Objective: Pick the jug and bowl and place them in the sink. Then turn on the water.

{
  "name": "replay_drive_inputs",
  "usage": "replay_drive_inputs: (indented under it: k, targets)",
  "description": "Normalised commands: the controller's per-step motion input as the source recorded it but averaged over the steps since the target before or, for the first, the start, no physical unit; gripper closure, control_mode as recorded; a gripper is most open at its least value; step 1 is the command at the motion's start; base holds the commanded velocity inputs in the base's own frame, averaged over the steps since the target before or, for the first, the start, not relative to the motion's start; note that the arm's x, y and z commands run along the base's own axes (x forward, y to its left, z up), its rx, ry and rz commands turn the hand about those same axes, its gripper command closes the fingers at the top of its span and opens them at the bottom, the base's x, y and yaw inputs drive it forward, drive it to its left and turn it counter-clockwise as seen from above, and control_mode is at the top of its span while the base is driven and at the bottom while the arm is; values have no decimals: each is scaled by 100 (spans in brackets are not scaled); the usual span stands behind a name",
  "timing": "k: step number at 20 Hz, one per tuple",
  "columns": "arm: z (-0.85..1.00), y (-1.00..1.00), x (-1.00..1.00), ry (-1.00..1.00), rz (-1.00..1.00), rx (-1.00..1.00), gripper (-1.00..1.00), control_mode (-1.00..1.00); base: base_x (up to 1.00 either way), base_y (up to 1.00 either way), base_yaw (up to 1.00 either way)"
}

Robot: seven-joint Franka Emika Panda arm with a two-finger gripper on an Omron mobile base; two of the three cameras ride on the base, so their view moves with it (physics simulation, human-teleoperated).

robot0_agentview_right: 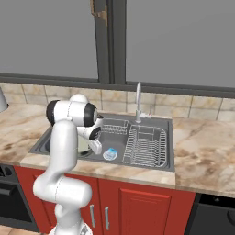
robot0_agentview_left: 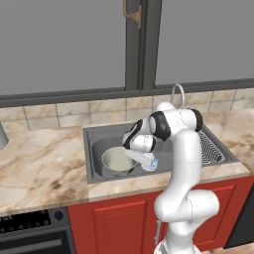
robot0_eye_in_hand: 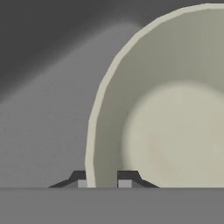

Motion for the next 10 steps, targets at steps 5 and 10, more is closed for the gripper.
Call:
replay_drive_inputs:
  k: [5,10]
  targets:
    - [0,0,0,0,0,0,-100,-100,0,0,0]
    - [1,0,0,0,0,0,-100,-100,0,0,0]
